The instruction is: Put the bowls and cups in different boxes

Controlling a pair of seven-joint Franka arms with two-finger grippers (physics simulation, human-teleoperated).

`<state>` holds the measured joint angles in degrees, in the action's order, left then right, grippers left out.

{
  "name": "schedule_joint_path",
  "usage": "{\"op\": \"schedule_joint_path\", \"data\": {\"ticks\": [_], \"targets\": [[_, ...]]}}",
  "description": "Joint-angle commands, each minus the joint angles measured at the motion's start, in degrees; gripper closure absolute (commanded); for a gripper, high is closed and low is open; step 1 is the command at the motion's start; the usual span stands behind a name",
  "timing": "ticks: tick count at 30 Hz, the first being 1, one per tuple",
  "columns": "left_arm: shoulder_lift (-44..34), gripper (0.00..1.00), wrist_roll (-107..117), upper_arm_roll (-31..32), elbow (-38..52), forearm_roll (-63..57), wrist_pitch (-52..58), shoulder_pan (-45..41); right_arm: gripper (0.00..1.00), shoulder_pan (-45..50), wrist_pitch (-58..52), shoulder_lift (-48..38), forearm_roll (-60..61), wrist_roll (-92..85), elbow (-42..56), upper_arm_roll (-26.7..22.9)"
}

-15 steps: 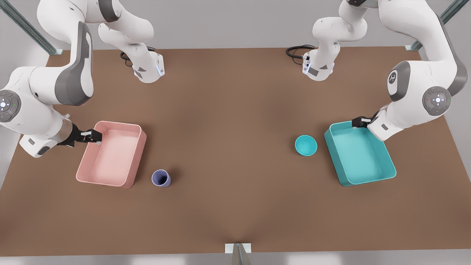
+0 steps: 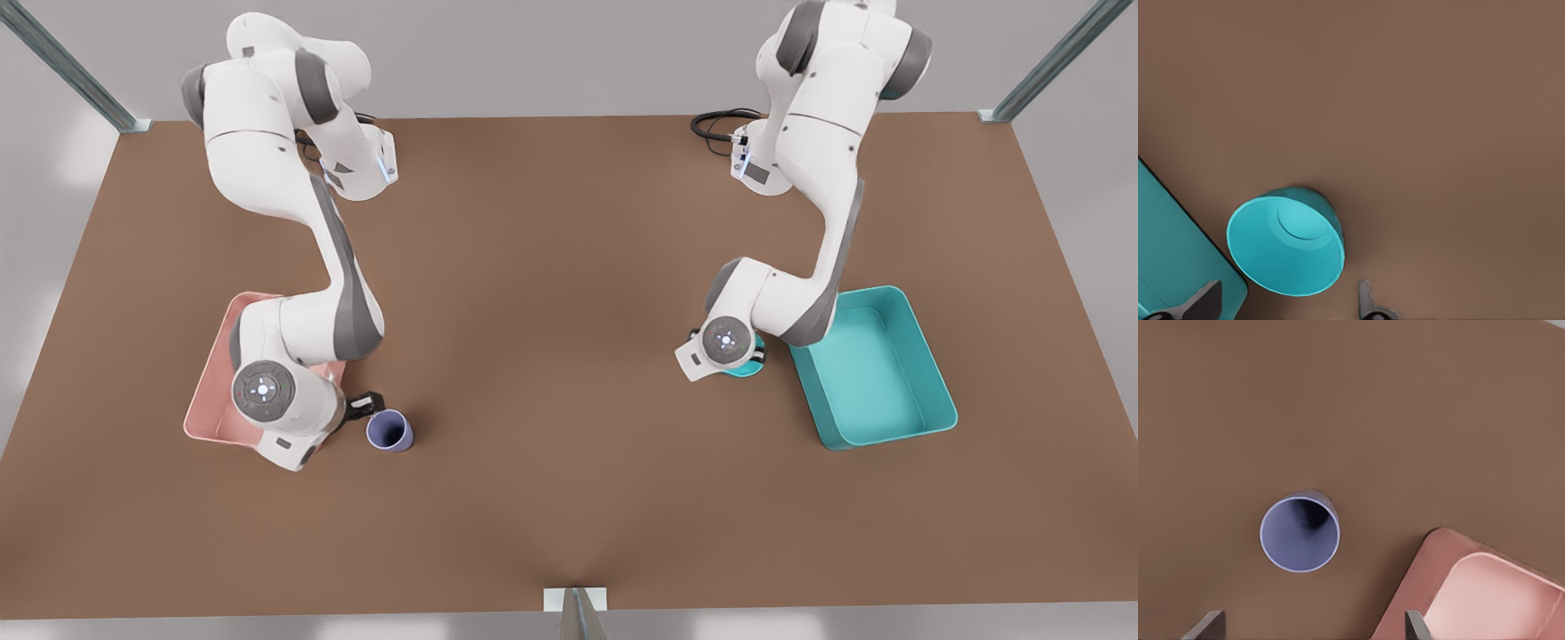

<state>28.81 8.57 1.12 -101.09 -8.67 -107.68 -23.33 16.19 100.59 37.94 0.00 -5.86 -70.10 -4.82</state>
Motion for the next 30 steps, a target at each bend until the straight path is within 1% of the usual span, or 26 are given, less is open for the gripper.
{"op": "schedule_joint_path", "data": {"ticks": [1, 2, 4, 9, 14, 15, 18, 19, 20, 21, 23, 24, 25, 26, 27, 28, 30], "targets": [[0.6, 0.00, 16.3, 0.0, -2.6, -0.6, -15.6, 0.0, 0.00, 0.1, 10.8, 2.2, 0.9, 0.0, -0.5, 0.1], [0.9, 0.00, 16.3, -0.1, -3.1, -0.6, -16.7, -0.1, 0.00, 0.2, 11.6, 3.5, 2.6, 0.0, -0.5, 0.0], [1.4, 0.00, 16.3, 0.0, -3.1, -0.6, -16.7, -0.2, 0.00, 0.0, 14.1, 3.7, 2.6, 0.0, -3.6, 0.0], [1.3, 0.00, 17.8, -0.1, -8.2, -0.6, -16.2, -1.0, 0.00, -0.1, 15.8, 3.6, 2.6, -0.1, -8.3, 0.0], [2.6, 0.00, 17.8, -0.1, -8.5, -0.6, -16.5, -0.8, 0.00, -0.5, 16.9, 4.7, 2.2, -0.1, -10.0, -0.1], [2.7, 0.00, 18.2, -0.1, -8.5, -2.7, -16.6, -0.8, 0.00, -0.8, 17.0, 4.8, 2.2, -0.2, -10.3, -0.1], [3.7, 0.00, 18.2, -0.1, -8.4, -2.9, -17.6, -0.7, 0.00, -1.2, 17.7, 5.9, 2.5, -0.1, -10.7, -0.1], [3.7, 0.10, 18.2, -0.1, -8.4, -2.9, -17.6, -0.7, 0.00, -1.2, 17.7, 6.4, 2.6, -0.1, -10.7, -0.1], [3.7, 0.28, 18.2, -0.1, -8.4, -2.9, -17.6, -0.7, 0.00, -1.1, 17.7, 6.7, 2.6, -0.1, -10.7, -0.1], [3.8, 0.42, 18.2, -0.1, -8.4, -2.9, -17.6, -0.7, 0.00, -1.2, 18.0, 7.1, 2.7, -0.1, -10.7, -0.1], [3.9, 0.51, 18.2, -0.2, -8.3, -2.9, -17.6, -0.7, 0.00, -1.2, 18.1, 7.6, 2.8, -0.1, -10.8, -0.1], [3.9, 0.55, 18.3, -0.2, -8.3, -2.9, -17.7, -0.6, 0.13, -1.2, 18.2, 7.7, 2.8, -0.1, -10.8, 0.0], [3.9, 0.62, 18.3, -0.2, -8.2, -2.9, -17.6, -0.6, 0.29, -1.3, 18.1, 7.7, 2.8, -0.1, -10.8, -0.1], [3.9, 0.72, 19.9, -0.2, -8.2, -2.8, -17.6, -0.6, 0.45, -1.3, 18.1, 7.7, 2.8, -0.4, -10.8, -0.1], [3.8, 0.78, 21.3, -0.2, -8.2, -2.8, -17.6, -0.6, 0.61, -1.3, 18.0, 7.4, 2.7, -0.8, -10.7, -0.1], [3.6, 0.79, 21.6, -0.2, -8.1, -2.8, -17.5, -0.7, 0.79, -1.2, 17.6, 7.3, 2.5, -1.0, -10.5, -0.1], [2.6, 0.79, 24.6, -0.2, -8.0, -2.7, -16.4, -1.3, 0.79, -1.0, 17.5, 7.1, 2.2, -1.0, -10.2, -0.1]]}}
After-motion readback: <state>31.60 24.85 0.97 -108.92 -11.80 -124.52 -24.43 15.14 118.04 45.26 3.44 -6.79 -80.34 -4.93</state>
